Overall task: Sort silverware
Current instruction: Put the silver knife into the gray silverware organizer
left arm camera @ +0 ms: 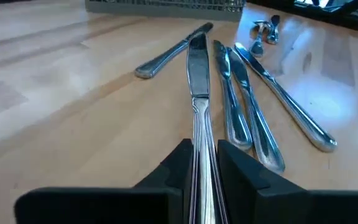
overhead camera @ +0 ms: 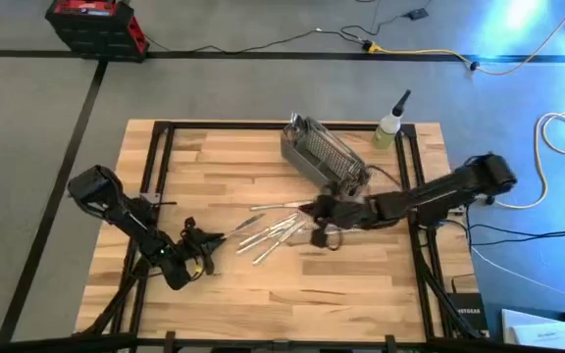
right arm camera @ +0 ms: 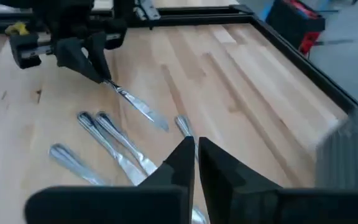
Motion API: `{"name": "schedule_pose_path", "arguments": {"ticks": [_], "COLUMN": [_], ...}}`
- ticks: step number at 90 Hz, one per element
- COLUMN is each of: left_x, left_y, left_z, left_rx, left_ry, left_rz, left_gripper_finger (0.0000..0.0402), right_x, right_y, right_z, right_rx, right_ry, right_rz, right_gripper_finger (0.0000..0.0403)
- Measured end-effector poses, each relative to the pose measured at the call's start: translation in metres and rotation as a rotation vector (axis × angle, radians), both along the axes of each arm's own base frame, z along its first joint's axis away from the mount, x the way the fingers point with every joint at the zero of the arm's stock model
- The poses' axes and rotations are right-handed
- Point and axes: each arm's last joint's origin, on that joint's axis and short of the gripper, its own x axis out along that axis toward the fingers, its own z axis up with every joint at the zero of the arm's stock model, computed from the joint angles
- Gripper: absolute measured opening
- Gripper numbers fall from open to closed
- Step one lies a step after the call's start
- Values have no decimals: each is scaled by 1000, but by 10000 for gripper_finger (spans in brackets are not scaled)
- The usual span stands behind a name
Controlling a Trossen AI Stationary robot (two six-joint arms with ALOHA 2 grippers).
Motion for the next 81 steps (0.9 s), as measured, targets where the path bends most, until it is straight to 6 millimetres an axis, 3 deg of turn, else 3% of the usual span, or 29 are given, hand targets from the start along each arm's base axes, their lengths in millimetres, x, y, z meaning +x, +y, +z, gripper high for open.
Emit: {"name": "schedule_pose_path", "arguments": {"ticks": [26, 49, 63, 81], "left_x": [34, 83, 114, 150], "left_y": [4, 13, 27, 59], "left_z": [17, 50, 75, 111], "left_rx": [56, 168, 224, 283], "left_ry": [-22, -23, -28, -67], "left_rz": [84, 147, 224, 265], "left_gripper_finger": [43, 43, 43, 43], "right_x": [-61, -99, -115, -126], "right_y": [6, 15, 22, 28], "right_z": [-21, -54, -65, -74], "right_rx": [76, 150, 187, 175], "right_ry": [88, 354, 412, 397], "right_rz": [15, -72, -103, -114], "right_gripper_finger": [5, 5, 5, 5]}}
